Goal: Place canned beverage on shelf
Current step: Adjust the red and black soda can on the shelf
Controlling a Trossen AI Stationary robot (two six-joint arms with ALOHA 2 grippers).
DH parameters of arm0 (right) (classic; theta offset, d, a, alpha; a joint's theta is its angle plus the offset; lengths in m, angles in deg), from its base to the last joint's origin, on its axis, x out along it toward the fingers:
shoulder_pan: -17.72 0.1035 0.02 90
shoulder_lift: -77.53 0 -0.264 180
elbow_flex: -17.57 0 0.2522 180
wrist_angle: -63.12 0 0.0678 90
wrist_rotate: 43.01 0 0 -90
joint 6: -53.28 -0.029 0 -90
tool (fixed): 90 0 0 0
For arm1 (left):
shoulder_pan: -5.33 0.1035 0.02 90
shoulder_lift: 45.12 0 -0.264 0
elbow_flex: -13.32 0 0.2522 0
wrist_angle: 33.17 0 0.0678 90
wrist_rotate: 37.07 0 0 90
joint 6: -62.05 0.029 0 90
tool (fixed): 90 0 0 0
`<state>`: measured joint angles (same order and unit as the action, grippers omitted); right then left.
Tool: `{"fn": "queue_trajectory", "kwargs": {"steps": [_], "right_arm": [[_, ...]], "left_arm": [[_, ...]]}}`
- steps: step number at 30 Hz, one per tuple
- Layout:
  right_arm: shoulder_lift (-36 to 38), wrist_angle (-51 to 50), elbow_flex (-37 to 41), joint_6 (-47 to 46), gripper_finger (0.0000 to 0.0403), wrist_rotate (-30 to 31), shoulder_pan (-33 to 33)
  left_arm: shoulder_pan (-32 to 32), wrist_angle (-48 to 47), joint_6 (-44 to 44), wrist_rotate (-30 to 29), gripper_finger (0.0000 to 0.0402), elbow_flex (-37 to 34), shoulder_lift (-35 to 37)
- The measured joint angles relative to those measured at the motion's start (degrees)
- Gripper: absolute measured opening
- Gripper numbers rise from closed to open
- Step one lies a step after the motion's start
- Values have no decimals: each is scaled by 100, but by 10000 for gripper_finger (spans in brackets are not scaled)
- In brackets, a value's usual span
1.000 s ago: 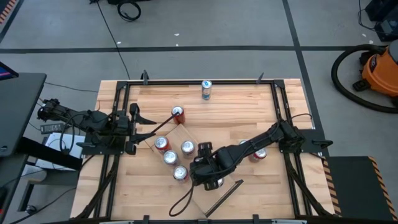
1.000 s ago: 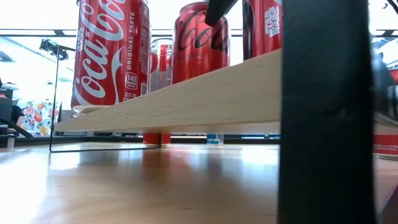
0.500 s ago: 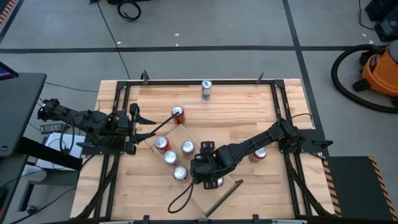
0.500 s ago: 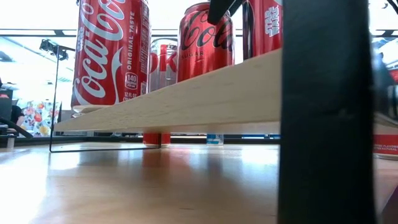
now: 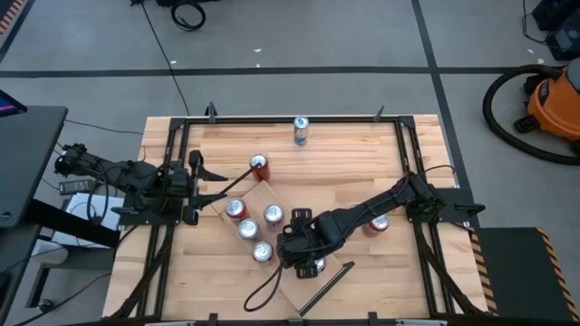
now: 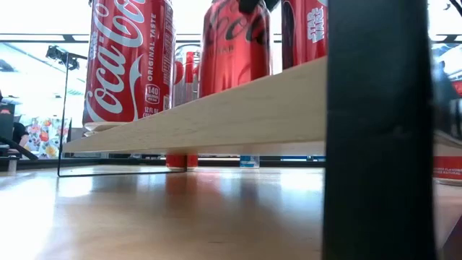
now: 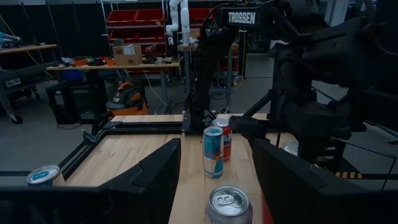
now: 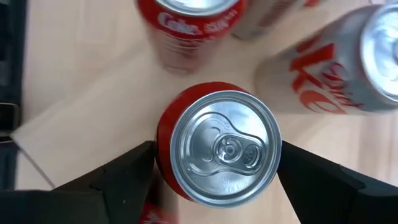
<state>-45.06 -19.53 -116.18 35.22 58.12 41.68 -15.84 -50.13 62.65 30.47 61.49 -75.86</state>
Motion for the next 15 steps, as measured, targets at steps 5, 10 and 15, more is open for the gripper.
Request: {"fn": "queue_trajectory", "kwargs": {"steps": [5,10,15], "right_arm": [[0,215,0,-43,331,-189,83],[0,466,1,-40,331,-188,251],[-2,504,2,7,331,250,437]], "left_arm": [[0,0,0,0,210,0,0],[-2,0,2,0,210,0,0],[-2,0,2,0,210,0,0]]}}
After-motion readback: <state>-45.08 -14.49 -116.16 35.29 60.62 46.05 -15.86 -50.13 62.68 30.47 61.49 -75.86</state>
